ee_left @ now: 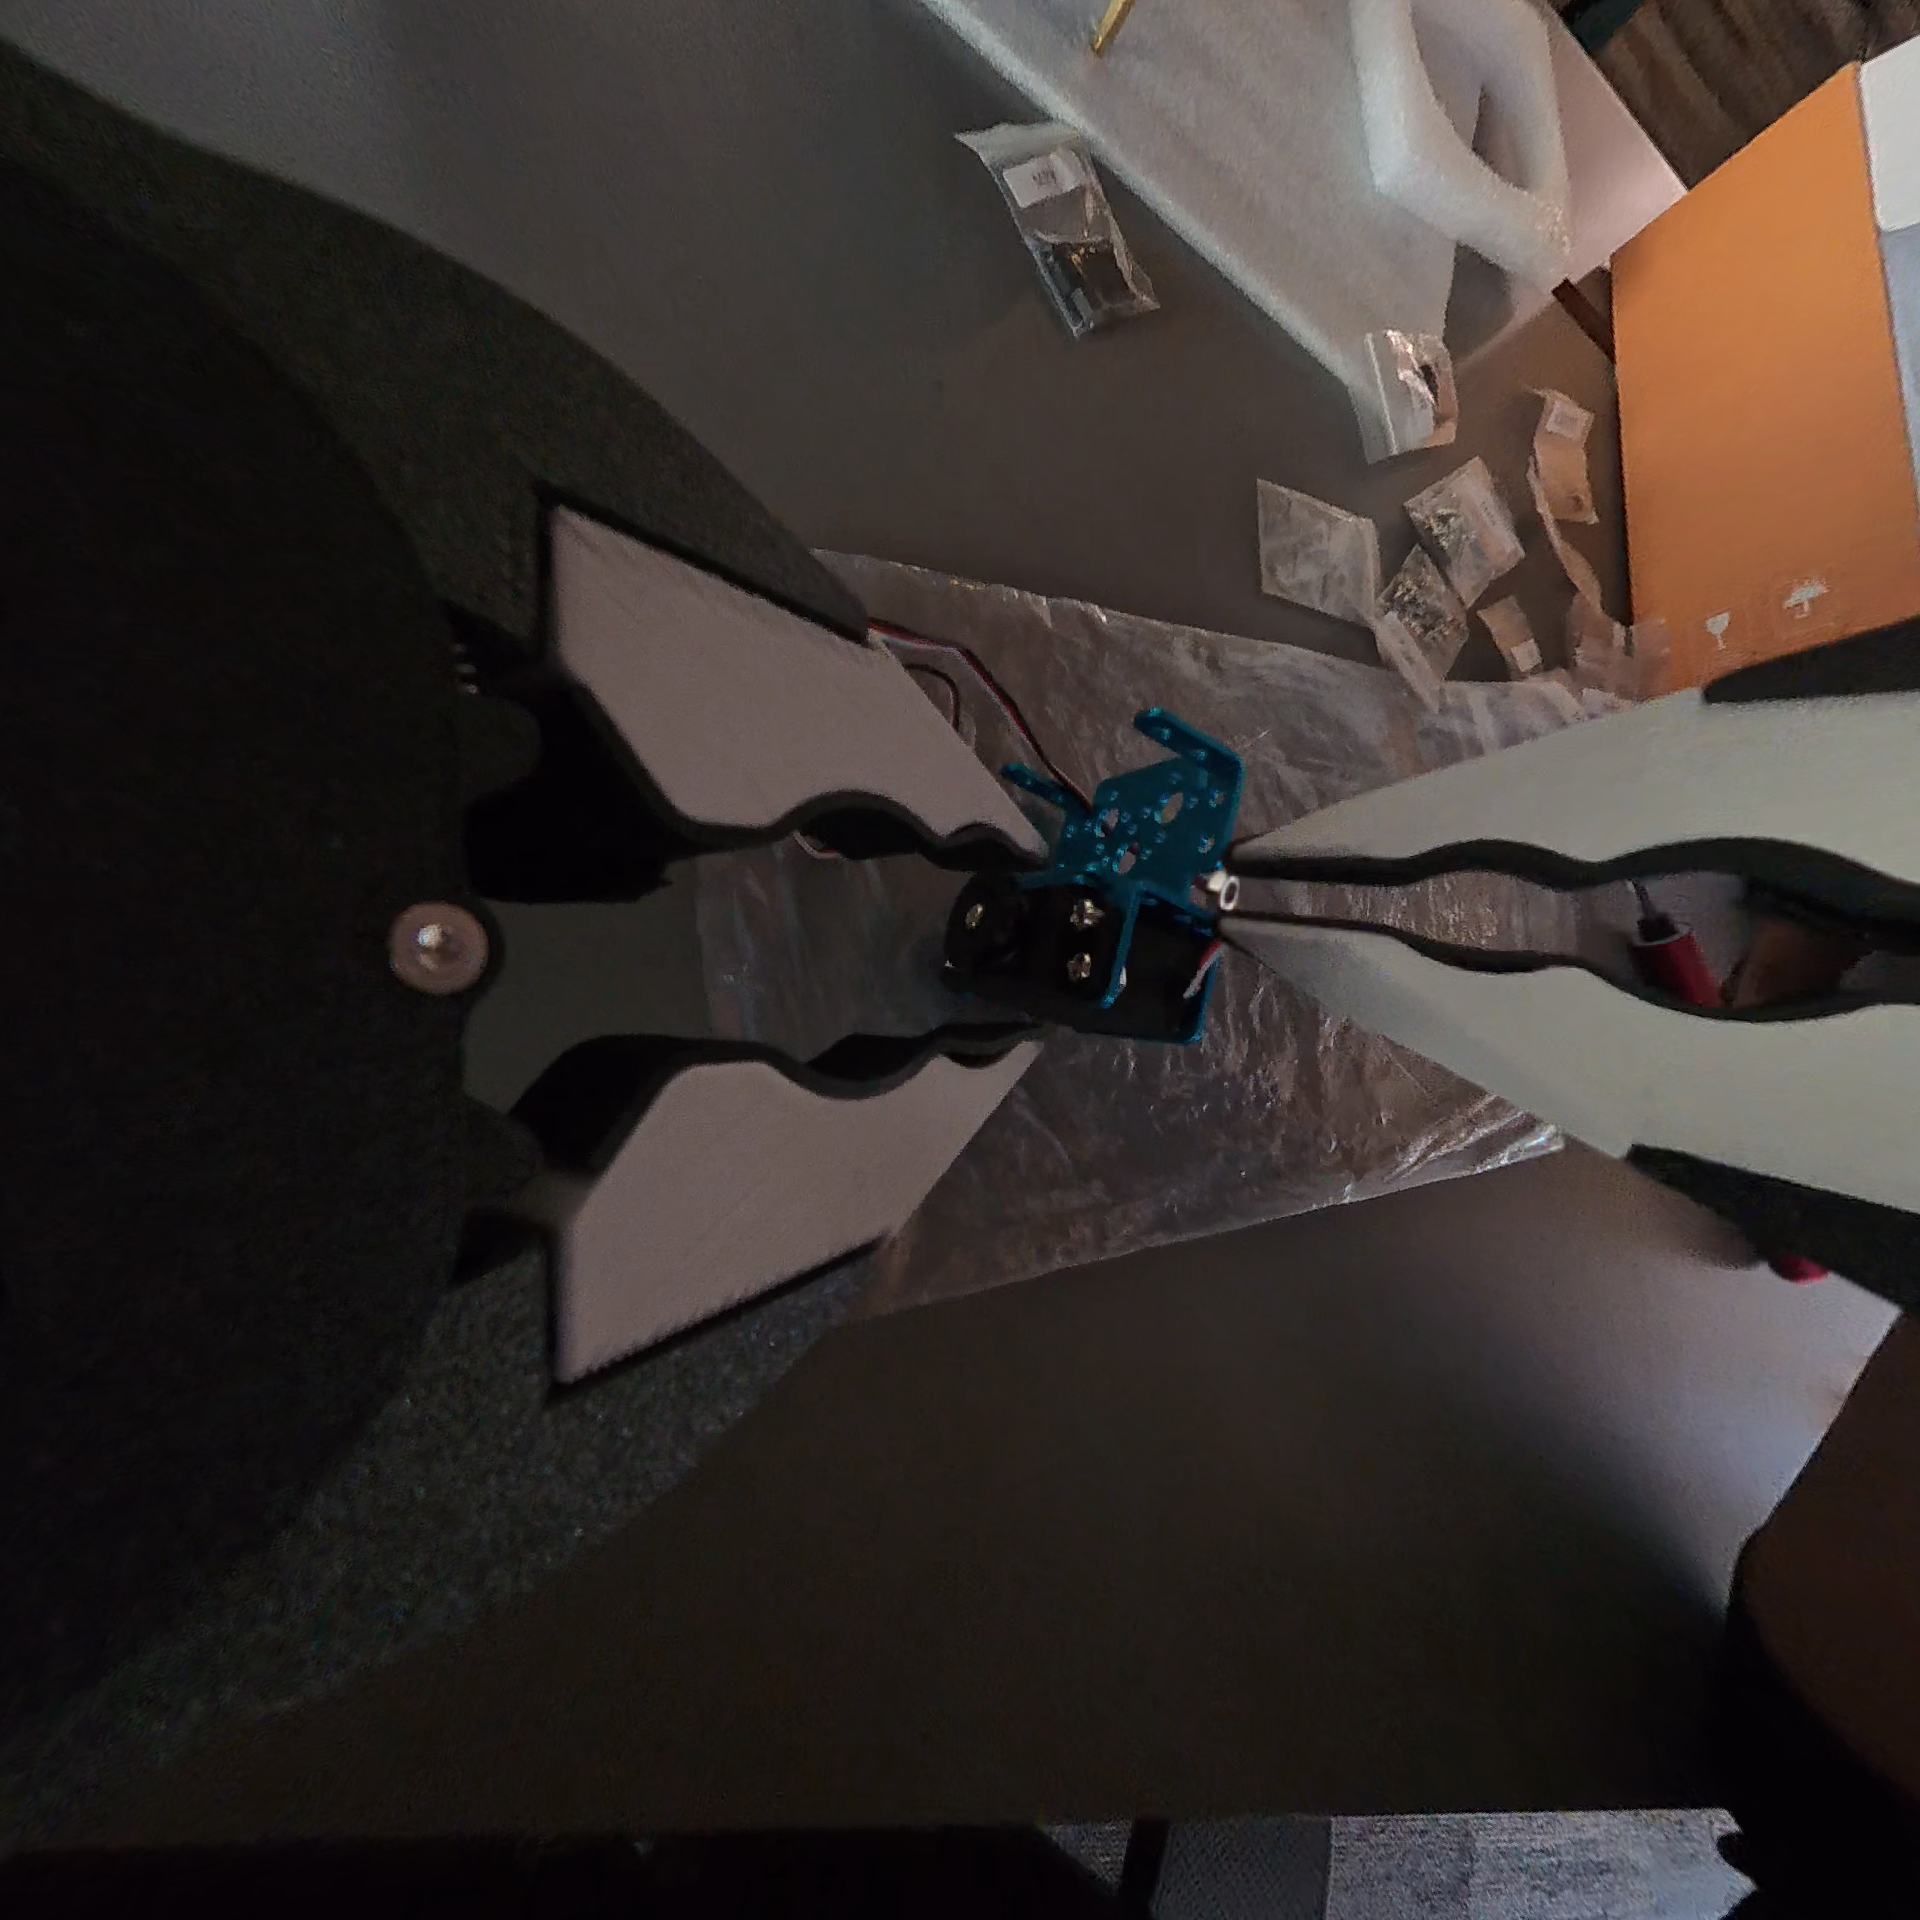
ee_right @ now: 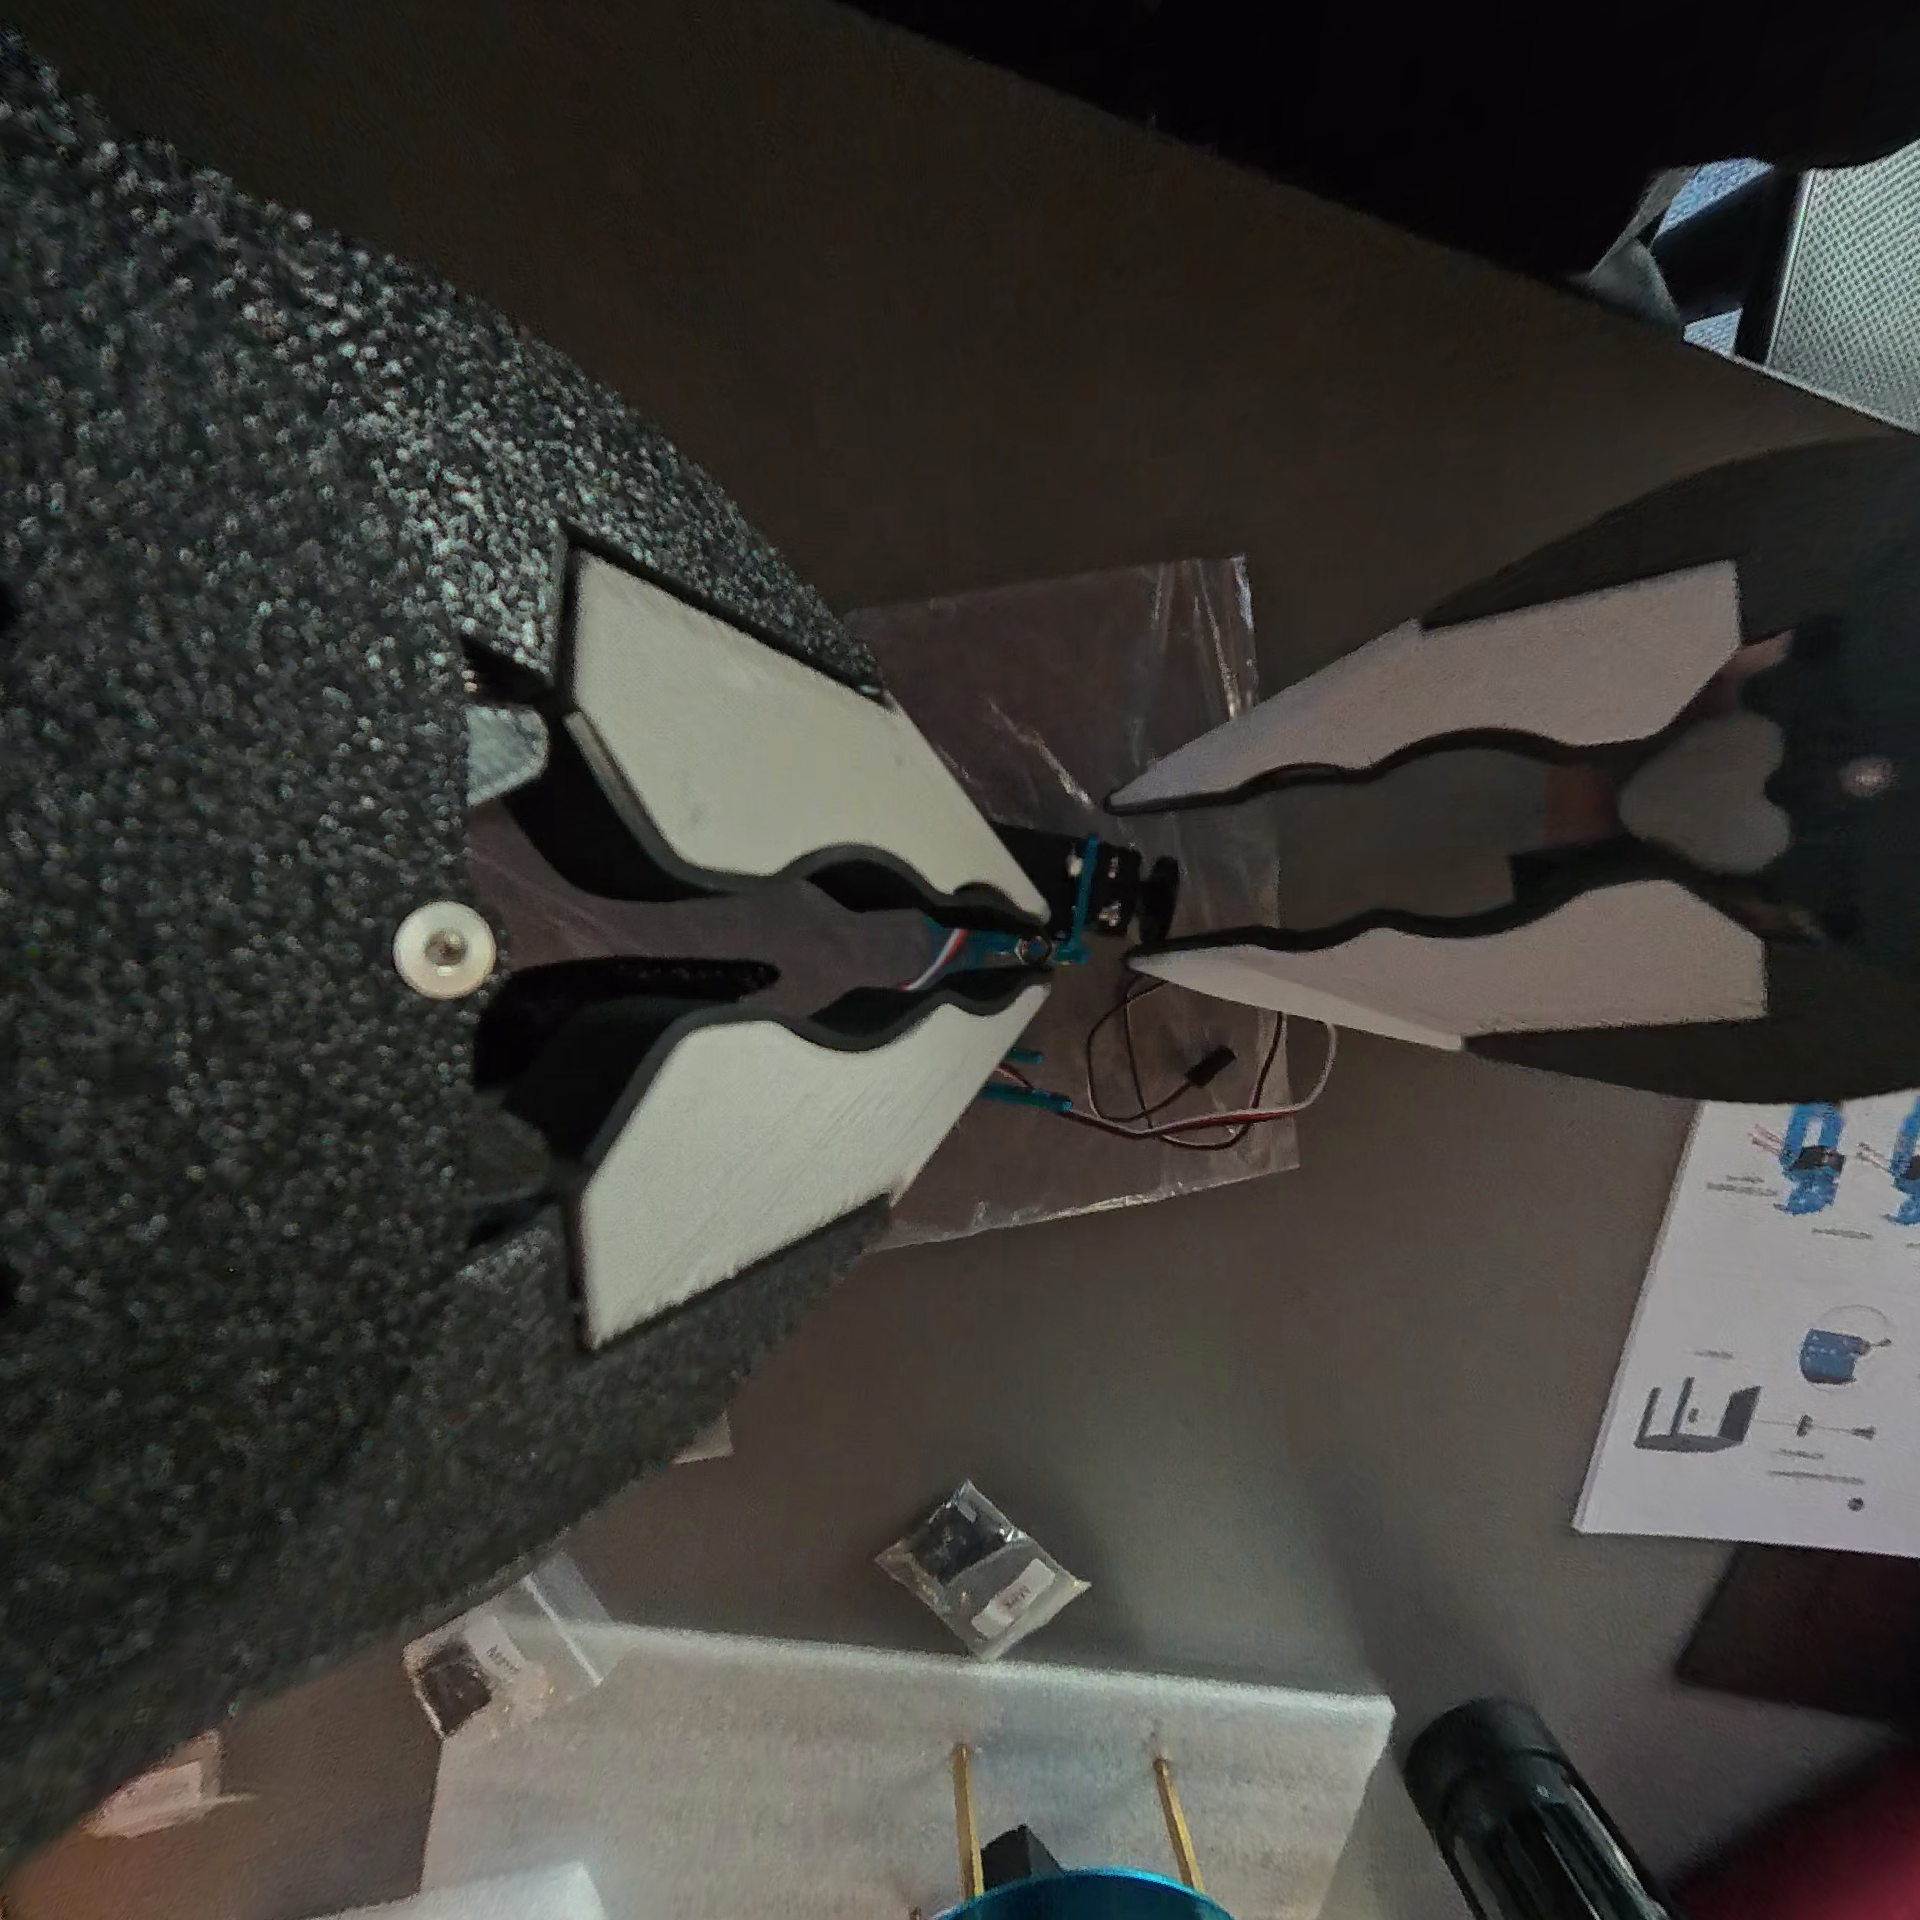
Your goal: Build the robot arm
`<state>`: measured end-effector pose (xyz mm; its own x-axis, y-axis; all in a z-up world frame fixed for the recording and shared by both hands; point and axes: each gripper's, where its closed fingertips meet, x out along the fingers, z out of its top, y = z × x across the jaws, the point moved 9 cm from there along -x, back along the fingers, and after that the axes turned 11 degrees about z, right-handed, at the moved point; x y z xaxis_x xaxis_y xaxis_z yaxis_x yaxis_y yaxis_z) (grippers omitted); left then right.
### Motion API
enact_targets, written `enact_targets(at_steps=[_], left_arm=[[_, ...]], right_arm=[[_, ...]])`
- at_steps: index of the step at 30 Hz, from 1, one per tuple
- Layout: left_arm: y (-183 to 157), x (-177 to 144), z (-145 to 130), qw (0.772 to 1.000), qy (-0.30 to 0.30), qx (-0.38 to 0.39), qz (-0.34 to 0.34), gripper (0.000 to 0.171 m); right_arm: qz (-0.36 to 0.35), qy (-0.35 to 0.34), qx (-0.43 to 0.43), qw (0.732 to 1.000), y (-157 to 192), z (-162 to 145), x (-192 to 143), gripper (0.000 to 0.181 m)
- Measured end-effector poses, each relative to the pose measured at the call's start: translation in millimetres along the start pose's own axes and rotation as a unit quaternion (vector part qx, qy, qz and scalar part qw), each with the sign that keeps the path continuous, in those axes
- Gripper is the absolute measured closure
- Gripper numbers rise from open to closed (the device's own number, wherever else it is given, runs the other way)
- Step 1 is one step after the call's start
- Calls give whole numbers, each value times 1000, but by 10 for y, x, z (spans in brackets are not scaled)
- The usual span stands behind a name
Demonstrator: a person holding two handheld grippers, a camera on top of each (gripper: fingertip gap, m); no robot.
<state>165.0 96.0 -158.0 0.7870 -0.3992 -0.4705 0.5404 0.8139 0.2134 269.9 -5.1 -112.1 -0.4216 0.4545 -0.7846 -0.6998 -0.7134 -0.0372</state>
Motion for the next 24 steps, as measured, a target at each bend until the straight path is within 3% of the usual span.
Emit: enact_targets(at_steps=[8,13,16,21,24], left_arm=[[-34,41,5,999,-2,30,33,142],[-55,83,4,999,-5,30,12,148],[-13,101,2,1000,4,-8,-6,148],[155,104,-77,987,34,-142,-63,149],[195,86,-105,983,33,-163,-72,148]], right_arm=[[15,-2,-12,1000,48,-6,90,176],[8,-11,-1,1000,-1,-31,-5,176],[22,-29,15,999,-3,-49,-90,176],[39,-51,26,998,-38,-99,2,176],[39,-55,32,997,-86,-104,102,176]])
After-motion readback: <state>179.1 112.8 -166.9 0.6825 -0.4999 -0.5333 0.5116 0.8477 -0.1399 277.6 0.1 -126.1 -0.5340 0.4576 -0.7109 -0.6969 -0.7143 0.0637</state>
